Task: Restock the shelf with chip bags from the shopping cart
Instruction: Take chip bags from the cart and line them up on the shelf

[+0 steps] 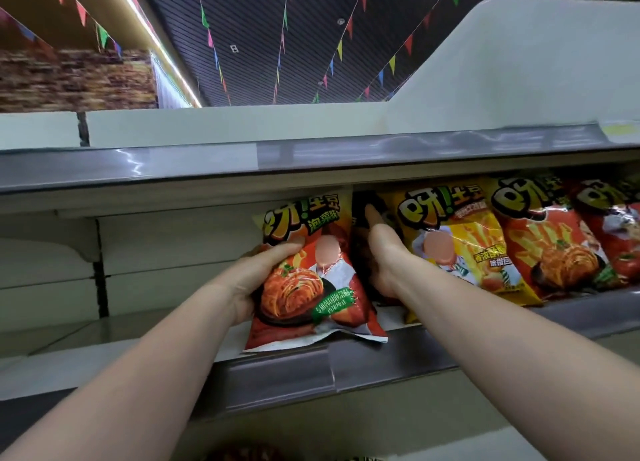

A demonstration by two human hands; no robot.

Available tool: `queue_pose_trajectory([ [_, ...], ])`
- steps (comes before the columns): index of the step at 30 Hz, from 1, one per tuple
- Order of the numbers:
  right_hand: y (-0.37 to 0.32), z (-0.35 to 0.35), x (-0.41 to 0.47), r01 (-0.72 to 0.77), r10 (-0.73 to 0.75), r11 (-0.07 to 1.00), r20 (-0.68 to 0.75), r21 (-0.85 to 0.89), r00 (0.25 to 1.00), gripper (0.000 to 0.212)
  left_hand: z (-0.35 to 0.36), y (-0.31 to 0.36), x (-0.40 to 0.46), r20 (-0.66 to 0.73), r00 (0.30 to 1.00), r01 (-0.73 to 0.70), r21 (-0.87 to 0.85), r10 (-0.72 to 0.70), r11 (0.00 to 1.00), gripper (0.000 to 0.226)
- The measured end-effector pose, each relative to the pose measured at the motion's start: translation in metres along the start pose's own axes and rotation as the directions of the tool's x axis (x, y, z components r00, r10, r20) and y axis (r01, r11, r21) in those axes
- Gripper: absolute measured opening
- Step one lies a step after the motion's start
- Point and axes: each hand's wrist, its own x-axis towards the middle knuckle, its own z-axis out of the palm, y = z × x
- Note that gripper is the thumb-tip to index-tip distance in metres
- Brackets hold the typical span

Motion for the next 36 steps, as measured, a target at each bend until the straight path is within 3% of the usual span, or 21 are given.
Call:
queue_pose_trajectory([
  [6, -0.014, 0.006, 0.008, 0.114, -0.114, 0.993, -0.027, -0.003, 0.993, 0.085, 0.011, 0.000, 0.008, -0.040, 0.998, -0.050, 0.056, 0.052, 0.997, 0.081],
  [10, -0.017, 0.002, -0.002, 0.229, -0.267, 0.932, -0.106, -0.281, 0.958, 0.058, 0.031, 0.002, 0.013, -0.091, 0.987, -0.130, 0.027, 0.132, 0.991, 0.065],
  [12, -0.011, -0.001, -0.004, 0.248, -0.319, 0.897, -0.149, -0.366, 0.936, 0.047, 0.038, 0.002, 0.017, -0.093, 0.985, -0.143, 0.025, 0.145, 0.989, 0.071],
  [17, 0.006, -0.008, -0.009, 0.269, -0.406, 0.795, -0.147, -0.543, 0.902, 0.051, 0.050, -0.007, 0.017, -0.084, 0.993, -0.067, 0.191, 0.084, 0.979, 0.060],
  [19, 0.008, -0.009, -0.009, 0.274, -0.410, 0.776, -0.123, -0.569, 0.904, 0.051, 0.050, -0.008, 0.018, -0.031, 0.997, -0.066, 0.156, 0.071, 0.986, 0.078],
  [21, 0.008, -0.010, -0.009, 0.292, -0.434, 0.751, -0.110, -0.593, 0.894, 0.054, 0.051, -0.007, 0.017, -0.010, 0.995, -0.098, 0.086, 0.099, 0.991, 0.073],
  [23, 0.010, -0.011, -0.010, 0.331, -0.493, 0.693, -0.086, -0.640, 0.866, 0.056, 0.053, -0.009, 0.019, -0.108, 0.988, -0.107, 0.073, 0.114, 0.992, 0.069],
  [25, 0.012, -0.011, -0.011, 0.352, -0.520, 0.656, -0.062, -0.668, 0.852, 0.055, 0.054, -0.011, 0.026, -0.214, 0.965, -0.110, 0.184, 0.149, 0.977, 0.078],
  [29, 0.010, -0.014, -0.011, 0.326, -0.496, 0.660, -0.066, -0.676, 0.866, 0.056, 0.052, -0.009, 0.032, -0.249, 0.955, -0.117, 0.186, 0.162, 0.976, 0.105],
  [32, 0.009, -0.015, -0.024, 0.334, -0.517, 0.611, -0.042, -0.718, 0.855, 0.059, 0.053, -0.003, 0.020, -0.325, 0.935, -0.113, 0.102, 0.140, 0.988, 0.095],
  [36, 0.012, -0.010, -0.052, 0.424, -0.654, 0.356, 0.102, -0.832, 0.749, 0.055, 0.047, -0.002, 0.005, -0.382, 0.907, -0.170, 0.054, 0.177, 0.984, 0.058],
])
